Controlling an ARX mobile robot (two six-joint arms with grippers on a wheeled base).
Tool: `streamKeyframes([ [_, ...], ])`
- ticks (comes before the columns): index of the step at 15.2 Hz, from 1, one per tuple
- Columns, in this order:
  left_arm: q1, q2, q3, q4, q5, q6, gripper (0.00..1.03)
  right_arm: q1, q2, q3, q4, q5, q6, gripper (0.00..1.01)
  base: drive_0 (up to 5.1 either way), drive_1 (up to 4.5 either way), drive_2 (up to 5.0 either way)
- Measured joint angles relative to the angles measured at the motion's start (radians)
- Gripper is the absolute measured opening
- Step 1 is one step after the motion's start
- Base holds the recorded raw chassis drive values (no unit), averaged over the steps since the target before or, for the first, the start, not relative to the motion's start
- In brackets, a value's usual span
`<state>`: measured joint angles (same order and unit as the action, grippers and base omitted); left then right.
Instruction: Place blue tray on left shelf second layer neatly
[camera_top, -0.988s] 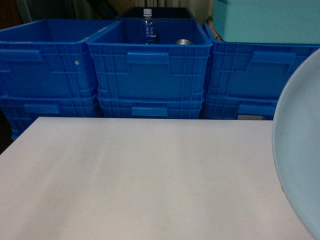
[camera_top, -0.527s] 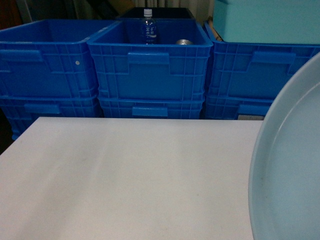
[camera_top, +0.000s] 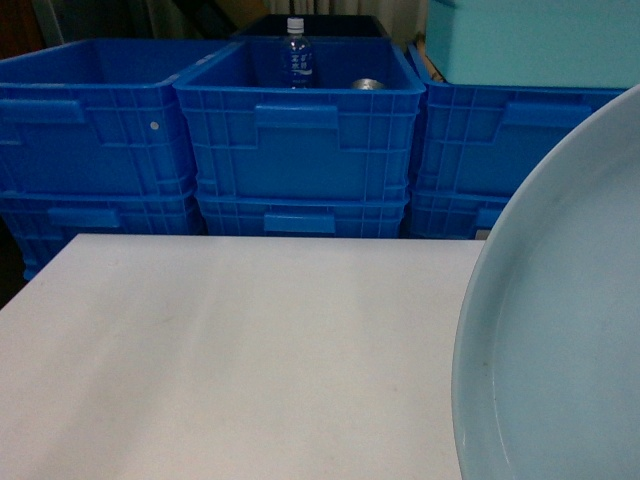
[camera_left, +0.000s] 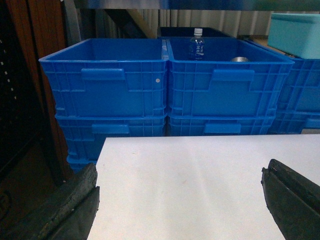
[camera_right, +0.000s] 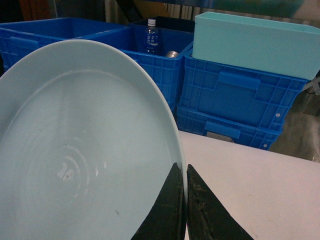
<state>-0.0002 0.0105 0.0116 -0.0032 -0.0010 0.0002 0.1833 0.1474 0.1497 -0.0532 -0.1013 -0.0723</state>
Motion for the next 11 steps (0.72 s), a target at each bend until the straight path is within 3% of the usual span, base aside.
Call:
streamKeyframes([
  [9, 0.0, 0.0, 0.0, 0.0, 0.0, 0.0, 0.98, 0.0, 0.0, 0.0, 0.0, 0.0, 0.0, 0.02, 0.0, 0.0, 0.0],
  [11, 0.001, 0.0, 0.0, 0.0, 0.0, 0.0, 0.98, 0.0, 0.001, 0.0, 0.0, 0.0, 0.0, 0.02, -1.9, -1.86, -1.9],
])
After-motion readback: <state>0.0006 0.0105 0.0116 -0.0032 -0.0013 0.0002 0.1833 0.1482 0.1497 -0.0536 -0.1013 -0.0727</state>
